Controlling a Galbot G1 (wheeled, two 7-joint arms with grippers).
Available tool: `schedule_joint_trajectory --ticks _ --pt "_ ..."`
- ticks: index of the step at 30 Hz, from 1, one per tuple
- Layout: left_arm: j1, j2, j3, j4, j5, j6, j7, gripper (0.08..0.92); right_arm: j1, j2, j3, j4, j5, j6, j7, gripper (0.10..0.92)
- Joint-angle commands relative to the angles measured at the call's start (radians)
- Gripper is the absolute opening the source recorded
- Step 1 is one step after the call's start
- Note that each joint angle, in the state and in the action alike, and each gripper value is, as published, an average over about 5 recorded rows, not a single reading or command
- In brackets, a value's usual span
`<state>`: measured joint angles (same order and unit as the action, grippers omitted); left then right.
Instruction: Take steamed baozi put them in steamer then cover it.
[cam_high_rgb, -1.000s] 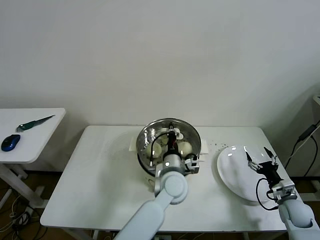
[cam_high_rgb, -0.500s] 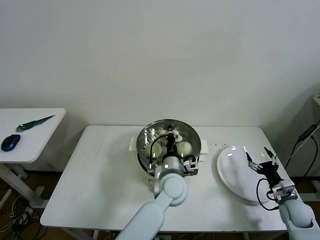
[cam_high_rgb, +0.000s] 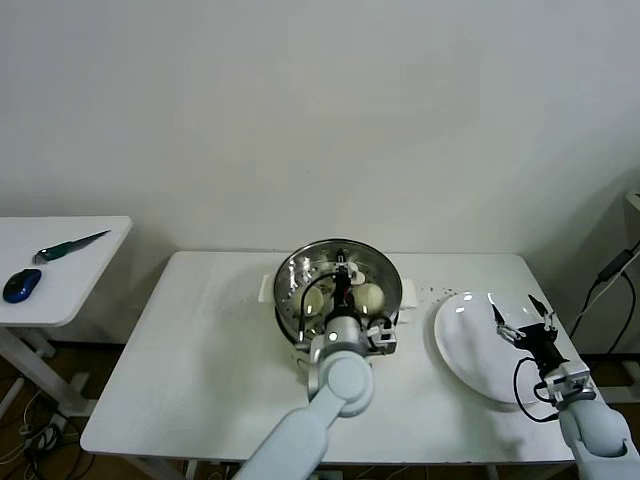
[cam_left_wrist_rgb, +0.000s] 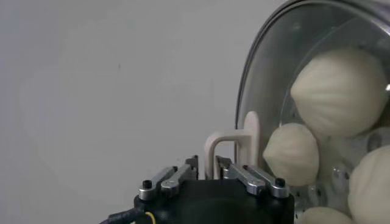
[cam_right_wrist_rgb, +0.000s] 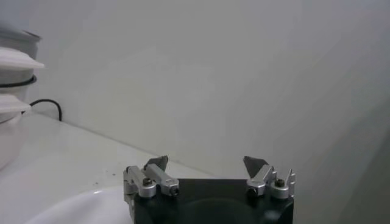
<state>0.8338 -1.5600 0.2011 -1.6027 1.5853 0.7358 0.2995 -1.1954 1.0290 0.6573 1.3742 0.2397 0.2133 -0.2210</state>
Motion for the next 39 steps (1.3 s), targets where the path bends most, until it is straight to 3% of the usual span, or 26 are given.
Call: schedule_joint_trajectory --ticks 1,12,18,25,31,36,39 --pt "0.013 0.044 0.009 -0.058 -0.028 0.05 -0.013 0.32 0.001 0.0 -0.001 0.003 -0.004 -0.007 0.0 0.823" --pt "0.108 0.18 0.001 -0.311 -0.097 0.05 0.04 0.64 -0.001 -0.01 -0.001 0.064 -0.032 -0.162 0.016 0.823" --pt "0.215 0.257 -0.019 -0.442 -0.135 0.05 0.015 0.795 0.004 -0.011 -0.002 0.087 -0.03 -0.197 0.016 0.823" --pt "0.315 0.343 -0.132 -0.593 -0.302 0.046 -0.12 0.822 -0.016 -0.004 0.0 0.132 0.019 -0.212 0.017 0.823" --pt "0.464 0.388 -0.353 -0.622 -0.592 -0.13 -0.412 0.823 -0.034 0.006 0.004 0.144 0.02 -0.2 0.011 0.823" --pt "0.623 0.353 -0.611 -0.621 -0.982 -0.342 -0.548 0.823 -0.049 0.01 0.01 0.155 0.019 -0.188 0.007 0.823" --pt "0.687 0.298 -0.747 -0.603 -1.247 -0.47 -0.565 0.823 -0.057 0.016 0.011 0.162 0.021 -0.181 0.002 0.823"
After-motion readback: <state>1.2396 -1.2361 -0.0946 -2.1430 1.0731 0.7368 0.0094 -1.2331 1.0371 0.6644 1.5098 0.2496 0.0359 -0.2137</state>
